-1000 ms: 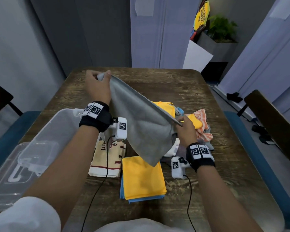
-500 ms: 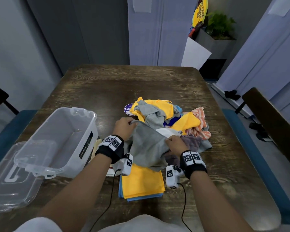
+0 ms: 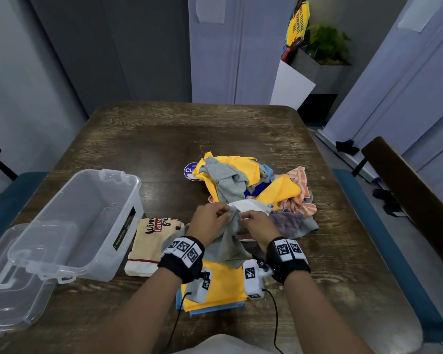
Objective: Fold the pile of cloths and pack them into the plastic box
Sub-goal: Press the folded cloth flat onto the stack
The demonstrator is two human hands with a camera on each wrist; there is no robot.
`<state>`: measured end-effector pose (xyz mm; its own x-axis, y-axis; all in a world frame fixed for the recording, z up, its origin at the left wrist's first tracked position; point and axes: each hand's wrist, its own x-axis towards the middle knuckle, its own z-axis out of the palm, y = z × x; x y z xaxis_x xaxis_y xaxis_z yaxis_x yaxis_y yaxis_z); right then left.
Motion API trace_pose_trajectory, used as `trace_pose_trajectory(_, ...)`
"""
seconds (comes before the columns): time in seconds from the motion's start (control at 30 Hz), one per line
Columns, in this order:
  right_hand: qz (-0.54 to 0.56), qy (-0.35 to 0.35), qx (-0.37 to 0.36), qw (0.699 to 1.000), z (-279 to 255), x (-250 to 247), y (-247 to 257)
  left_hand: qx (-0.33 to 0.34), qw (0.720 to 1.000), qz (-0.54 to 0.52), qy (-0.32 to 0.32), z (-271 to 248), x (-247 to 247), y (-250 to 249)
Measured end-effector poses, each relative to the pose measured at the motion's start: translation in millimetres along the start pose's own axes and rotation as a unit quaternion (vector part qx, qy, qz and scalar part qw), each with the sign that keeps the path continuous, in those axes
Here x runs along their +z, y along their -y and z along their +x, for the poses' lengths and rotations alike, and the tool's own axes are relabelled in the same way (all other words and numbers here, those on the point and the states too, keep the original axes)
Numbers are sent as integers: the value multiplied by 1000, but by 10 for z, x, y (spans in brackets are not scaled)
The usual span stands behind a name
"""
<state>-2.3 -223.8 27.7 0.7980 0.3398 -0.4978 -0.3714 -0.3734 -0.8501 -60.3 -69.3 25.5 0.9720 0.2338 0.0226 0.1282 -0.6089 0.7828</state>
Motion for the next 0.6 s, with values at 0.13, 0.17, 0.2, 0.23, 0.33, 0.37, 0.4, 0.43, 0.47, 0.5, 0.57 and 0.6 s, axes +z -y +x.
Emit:
trace_pose_trajectory(0.13, 101, 17, 7, 995, -65, 18, 17, 20, 999, 36, -11, -82, 40, 85)
trace_pose_trajectory(0.17, 116, 23, 9, 993, -67, 33, 12, 28, 998, 47, -16, -98, 46, 85)
trace_pose_trajectory(0.2, 127, 29, 12, 991, -71, 46, 9, 40, 997, 64, -18, -114, 55, 76)
trace_pose_trajectory(0.23, 136, 32, 16, 990, -70, 59, 10, 53, 995, 84, -20, -131, 66, 68)
trace_pose_trajectory(0.33, 150, 35, 15, 988, -58, 78, 14, 73, 990, 117, -30, -167, 82, 66)
trace_pose_trajectory(0.37, 150, 36, 15, 988, -63, 74, 23, 79, 989, 122, -34, -175, 82, 72)
trace_pose_trajectory(0.4, 149, 38, 15, 988, -71, 71, 31, 87, 987, 128, -38, -183, 83, 76)
trace_pose_trajectory(0.43, 149, 40, 15, 988, -75, 69, 32, 93, 986, 134, -37, -189, 87, 76)
trace_pose_trajectory(0.47, 149, 41, 14, 988, -80, 70, 34, 100, 985, 139, -37, -194, 95, 77)
trace_pose_trajectory(0.5, 148, 41, 14, 988, -81, 71, 37, 104, 983, 145, -36, -194, 105, 76)
trace_pose_trajectory(0.57, 146, 40, 10, 988, -78, 69, 28, 113, 980, 161, -34, -187, 142, 92)
trace_pose_trajectory(0.6, 146, 40, 7, 988, -77, 65, 19, 120, 978, 166, -33, -180, 163, 109)
